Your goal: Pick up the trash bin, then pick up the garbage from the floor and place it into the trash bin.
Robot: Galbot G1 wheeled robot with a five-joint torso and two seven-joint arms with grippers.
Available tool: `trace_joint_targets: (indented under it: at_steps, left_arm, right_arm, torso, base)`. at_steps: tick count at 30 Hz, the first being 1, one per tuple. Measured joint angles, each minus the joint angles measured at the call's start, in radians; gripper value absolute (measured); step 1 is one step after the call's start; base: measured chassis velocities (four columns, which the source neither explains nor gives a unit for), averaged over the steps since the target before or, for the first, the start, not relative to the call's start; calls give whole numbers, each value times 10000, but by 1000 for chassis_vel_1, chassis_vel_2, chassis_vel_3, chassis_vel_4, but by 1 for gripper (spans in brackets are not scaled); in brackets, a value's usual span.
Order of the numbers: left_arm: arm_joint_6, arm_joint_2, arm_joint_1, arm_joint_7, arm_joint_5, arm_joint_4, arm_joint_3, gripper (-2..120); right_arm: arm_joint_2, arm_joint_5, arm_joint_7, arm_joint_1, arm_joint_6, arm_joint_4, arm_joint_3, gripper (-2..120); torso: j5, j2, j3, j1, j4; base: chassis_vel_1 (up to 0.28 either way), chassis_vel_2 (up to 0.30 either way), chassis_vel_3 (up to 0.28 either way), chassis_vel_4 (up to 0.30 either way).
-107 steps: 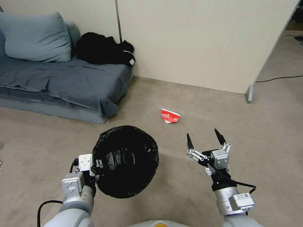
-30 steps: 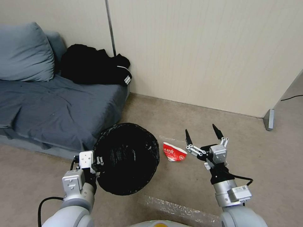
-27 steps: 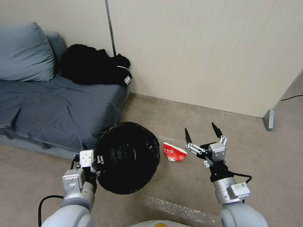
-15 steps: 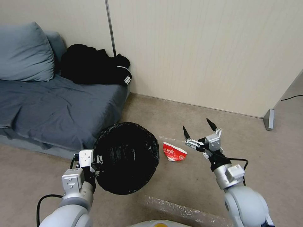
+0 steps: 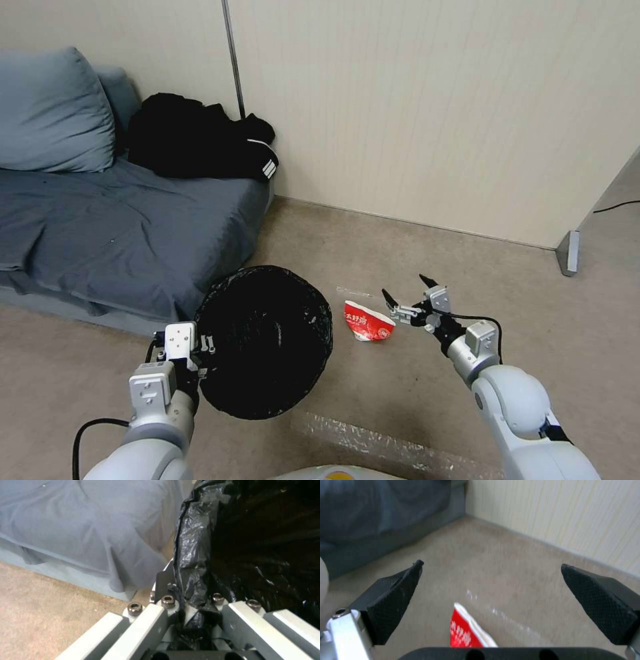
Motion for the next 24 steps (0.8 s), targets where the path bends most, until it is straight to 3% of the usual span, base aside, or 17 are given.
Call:
trace_joint_targets:
  at_steps: [9,24]
  left_arm:
    - [-48,-51,172,6,98,0,-76,1]
    - [-101,-133,287,9,216,-1,-19,1]
  right_arm:
    - [-113,229,-284,372,-4,-1550,-425,100]
    - [120,89,-521,750,168,-3072,-632,100]
  torso:
    - [-1,0,0,0,-1]
    - [0,0,0,0,-1]
  base:
    - [0,0,0,0]
    - [0,0,0,0]
